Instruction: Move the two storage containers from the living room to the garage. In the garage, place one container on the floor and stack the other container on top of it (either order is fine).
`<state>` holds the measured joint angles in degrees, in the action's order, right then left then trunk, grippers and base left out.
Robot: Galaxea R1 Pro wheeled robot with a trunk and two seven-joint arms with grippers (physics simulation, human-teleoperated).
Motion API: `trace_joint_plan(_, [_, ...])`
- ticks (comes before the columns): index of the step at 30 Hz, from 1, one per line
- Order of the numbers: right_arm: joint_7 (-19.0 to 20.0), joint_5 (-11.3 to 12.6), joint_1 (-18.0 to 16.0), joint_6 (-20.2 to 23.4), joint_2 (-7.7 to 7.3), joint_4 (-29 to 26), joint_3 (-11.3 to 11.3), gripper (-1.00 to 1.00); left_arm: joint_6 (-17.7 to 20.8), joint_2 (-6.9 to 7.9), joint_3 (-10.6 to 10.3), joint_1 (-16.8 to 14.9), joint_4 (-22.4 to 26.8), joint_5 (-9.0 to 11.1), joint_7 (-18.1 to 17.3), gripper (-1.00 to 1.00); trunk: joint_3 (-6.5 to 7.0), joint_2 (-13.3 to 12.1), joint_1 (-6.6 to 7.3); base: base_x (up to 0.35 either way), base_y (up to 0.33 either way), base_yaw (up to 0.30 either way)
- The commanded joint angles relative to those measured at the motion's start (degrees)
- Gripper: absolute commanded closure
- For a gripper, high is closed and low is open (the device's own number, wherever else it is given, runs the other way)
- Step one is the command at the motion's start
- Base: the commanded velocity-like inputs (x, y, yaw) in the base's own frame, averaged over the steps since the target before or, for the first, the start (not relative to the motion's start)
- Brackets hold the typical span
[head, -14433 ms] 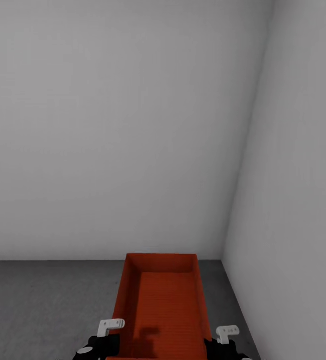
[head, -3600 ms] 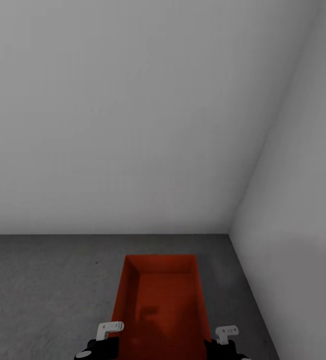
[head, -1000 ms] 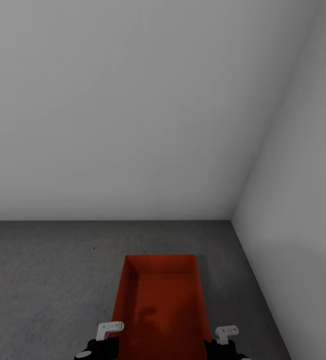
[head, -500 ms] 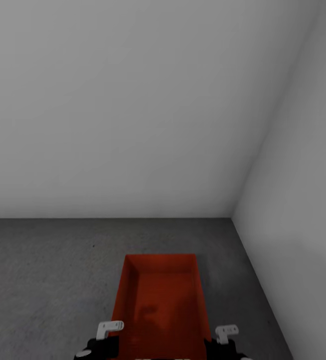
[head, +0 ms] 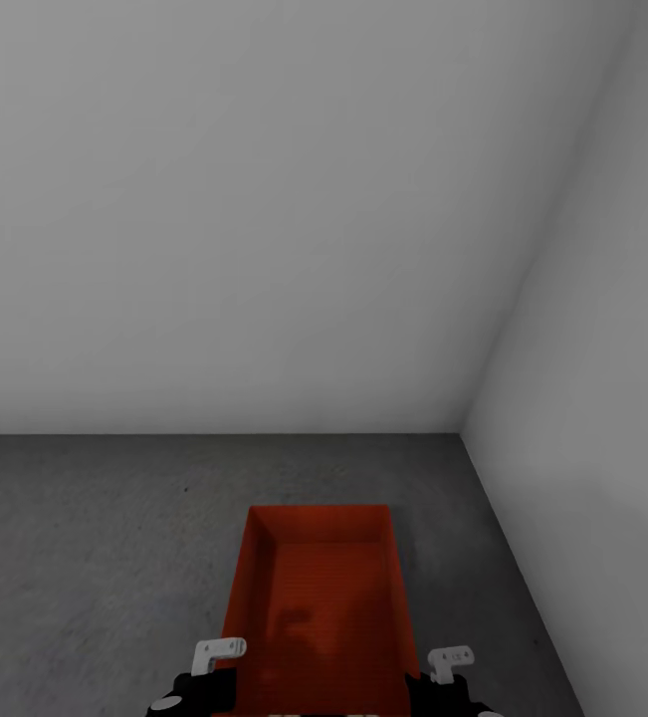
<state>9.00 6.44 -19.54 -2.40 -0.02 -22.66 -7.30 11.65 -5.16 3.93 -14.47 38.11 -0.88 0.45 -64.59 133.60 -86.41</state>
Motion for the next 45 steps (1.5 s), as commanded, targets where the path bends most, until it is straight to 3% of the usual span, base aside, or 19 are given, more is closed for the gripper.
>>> trace_joint_plan(1, [1.76, 0.63, 0.03, -0.16, 0.02, 0.65, -0.88, 1.00, -3.13, -0.11, 0.91, -0.04, 3.65, -1.10, 0.34, 1.00, -0.05, 0.02, 0.01, 0.000, 0.000, 0.000])
trace_joint_plan(17, [1.84, 0.67, 0.03, -0.22, 0.02, 0.68, -0.87, 1.00, -3.13, -0.11, 0.91, -0.04, 3.64, -1.13, 0.34, 1.00, -0.05, 0.02, 0.01, 0.000, 0.000, 0.000])
trace_joint_plan(26, [1.82, 0.67, 0.03, -0.21, 0.02, 0.68, -0.87, 1.00, -3.13, -0.11, 0.91, -0.04, 3.64, -1.15, 0.34, 1.00, -1.66, 3.63, -1.97, 0.000, 0.000, 0.000])
trace_joint_plan(43, [1.81, 0.67, 0.01, -0.22, 0.02, 0.67, -0.87, 1.00, -3.13, -0.11, 0.91, -0.04, 3.64, -1.08, 0.34, 1.00, -1.66, 3.63, -1.97, 0.000, 0.000, 0.000])
trace_joint_plan(44, [0.26, 0.84, 0.02, -0.21, -0.07, -1.42, -0.65, 1.00, -0.04, -0.40, 0.51, -0.04, 2.39, -0.84, 0.20, 1.00, -1.66, 3.62, -1.97, 0.000, 0.000, 0.000])
trace_joint_plan(45, [0.49, 0.72, 0.02, -0.28, 0.24, -1.30, -0.53, 1.00, 0.11, -0.70, 0.83, -0.04, 2.55, -0.85, 0.16, 1.00, -1.66, 3.62, -1.97, 0.000, 0.000, 0.000])
